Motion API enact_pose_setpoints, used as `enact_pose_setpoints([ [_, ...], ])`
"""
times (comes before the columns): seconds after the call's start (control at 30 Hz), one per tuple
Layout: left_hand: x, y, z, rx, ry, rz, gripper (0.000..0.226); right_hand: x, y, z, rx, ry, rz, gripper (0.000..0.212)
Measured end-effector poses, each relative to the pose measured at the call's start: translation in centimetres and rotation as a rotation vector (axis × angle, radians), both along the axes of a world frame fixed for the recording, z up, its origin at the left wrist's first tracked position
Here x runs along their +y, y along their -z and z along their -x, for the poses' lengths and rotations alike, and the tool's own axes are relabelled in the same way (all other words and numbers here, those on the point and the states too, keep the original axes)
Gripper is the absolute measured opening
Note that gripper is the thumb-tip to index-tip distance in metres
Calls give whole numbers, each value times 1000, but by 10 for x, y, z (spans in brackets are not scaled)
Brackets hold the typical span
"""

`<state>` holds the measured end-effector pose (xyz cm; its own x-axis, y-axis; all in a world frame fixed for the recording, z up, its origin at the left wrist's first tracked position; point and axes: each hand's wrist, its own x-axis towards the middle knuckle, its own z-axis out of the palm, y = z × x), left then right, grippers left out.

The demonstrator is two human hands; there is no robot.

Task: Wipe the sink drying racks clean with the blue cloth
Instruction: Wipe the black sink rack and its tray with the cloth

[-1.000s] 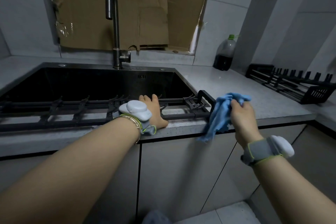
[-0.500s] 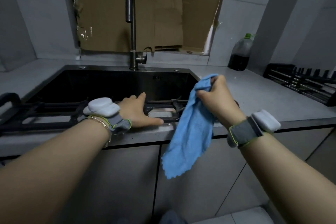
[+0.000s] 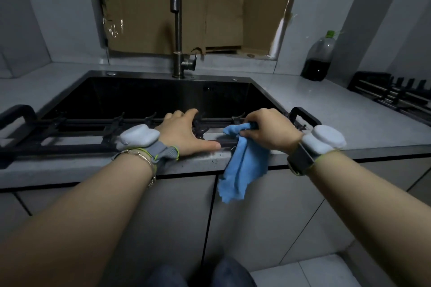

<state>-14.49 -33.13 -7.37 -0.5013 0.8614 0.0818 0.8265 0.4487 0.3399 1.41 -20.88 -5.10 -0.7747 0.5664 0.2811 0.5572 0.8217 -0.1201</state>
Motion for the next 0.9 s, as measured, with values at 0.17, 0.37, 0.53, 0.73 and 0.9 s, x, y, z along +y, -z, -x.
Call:
enact_pose_setpoints([
  [0.17,-1,0,1,-30,8,2,108,2,-13,-4,-238,-117,-129,22],
  [0.37,-1,3,-2,-11,-10,-13,107,11,-40,-5,-238,-27,-148,9],
  [0.53,1,4,0,-12,-12,-13,107,31,-54,-29,578,213,145,30],
  [0.73,2,4,1,-20,-11,-5,107,2,-31,10,328,33,360,28],
  [0.9,2,1,0,-13,-5,-5,106,2,-4,7,-105,-146,74,25],
])
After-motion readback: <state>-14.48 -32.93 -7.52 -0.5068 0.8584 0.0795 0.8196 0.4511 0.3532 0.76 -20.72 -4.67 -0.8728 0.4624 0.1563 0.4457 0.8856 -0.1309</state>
